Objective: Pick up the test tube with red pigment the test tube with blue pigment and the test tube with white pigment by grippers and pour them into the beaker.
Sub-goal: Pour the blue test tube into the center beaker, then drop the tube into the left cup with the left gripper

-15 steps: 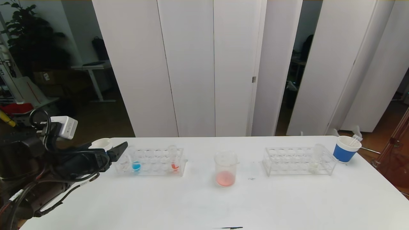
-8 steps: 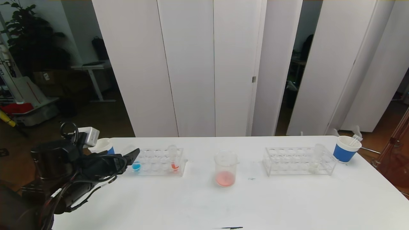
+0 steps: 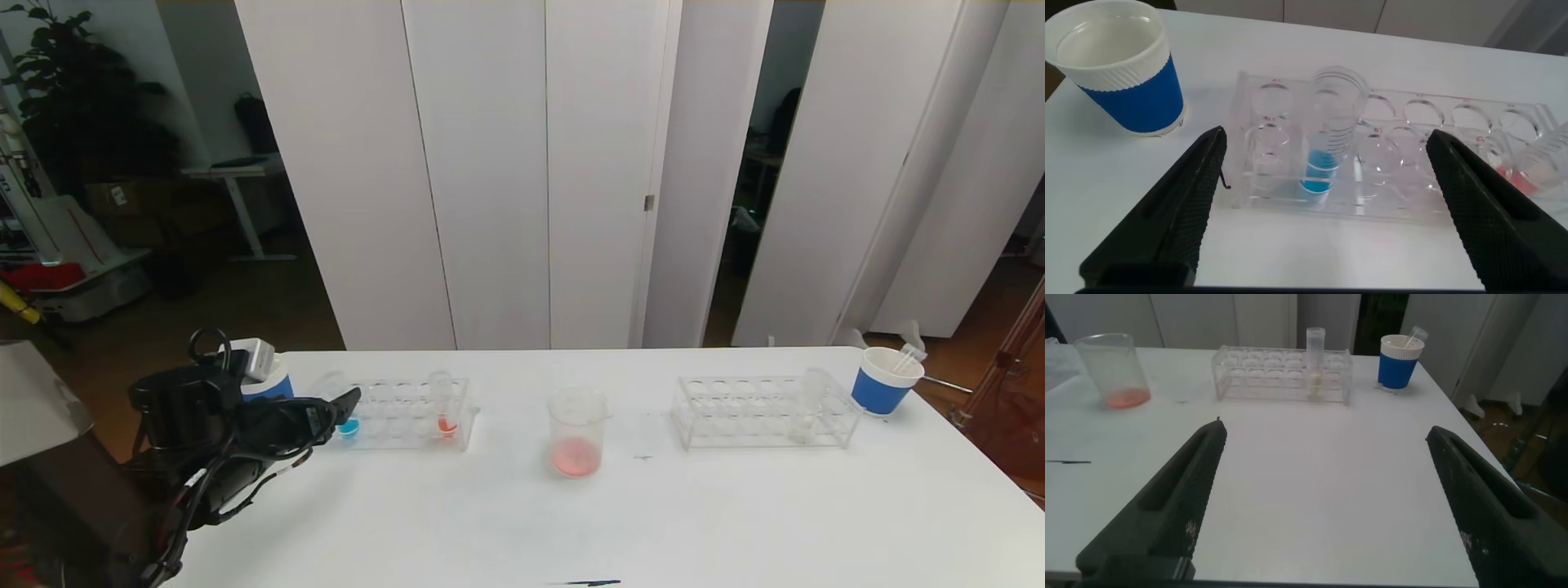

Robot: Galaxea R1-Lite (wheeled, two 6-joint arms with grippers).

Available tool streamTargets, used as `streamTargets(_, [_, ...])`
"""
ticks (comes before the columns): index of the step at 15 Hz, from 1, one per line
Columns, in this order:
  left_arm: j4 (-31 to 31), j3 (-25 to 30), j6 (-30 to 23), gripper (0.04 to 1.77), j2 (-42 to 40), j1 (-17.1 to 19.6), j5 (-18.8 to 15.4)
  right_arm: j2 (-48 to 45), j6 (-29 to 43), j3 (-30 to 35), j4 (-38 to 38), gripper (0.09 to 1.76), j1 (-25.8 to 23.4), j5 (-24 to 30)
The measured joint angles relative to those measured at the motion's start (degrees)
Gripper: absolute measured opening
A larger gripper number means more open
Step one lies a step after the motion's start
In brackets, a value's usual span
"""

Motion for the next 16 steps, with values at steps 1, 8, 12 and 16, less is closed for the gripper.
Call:
streamTargets(1, [-0.5,-0.7,0.0,1.74,1.0,0.2,0.0,0.0,0.0,0.0,0.0,1.75,0.0,0.0])
streamTargets(8, [-5.0,-5.1,0.0,1.74,7.4,0.8,1.9,0.0,0.0,0.0,0.0,1.75,0.0,0.0])
streamTargets(12, [-5.9,-7.1,-0.5,1.74,9.6,0.9,3.6,0.0,0.0,0.0,0.0,1.75,0.0,0.0])
streamTargets(16, [-6.5,-8.1,-0.6,1.74,11.7,0.8,3.8,0.0,0.0,0.0,0.0,1.75,0.0,0.0])
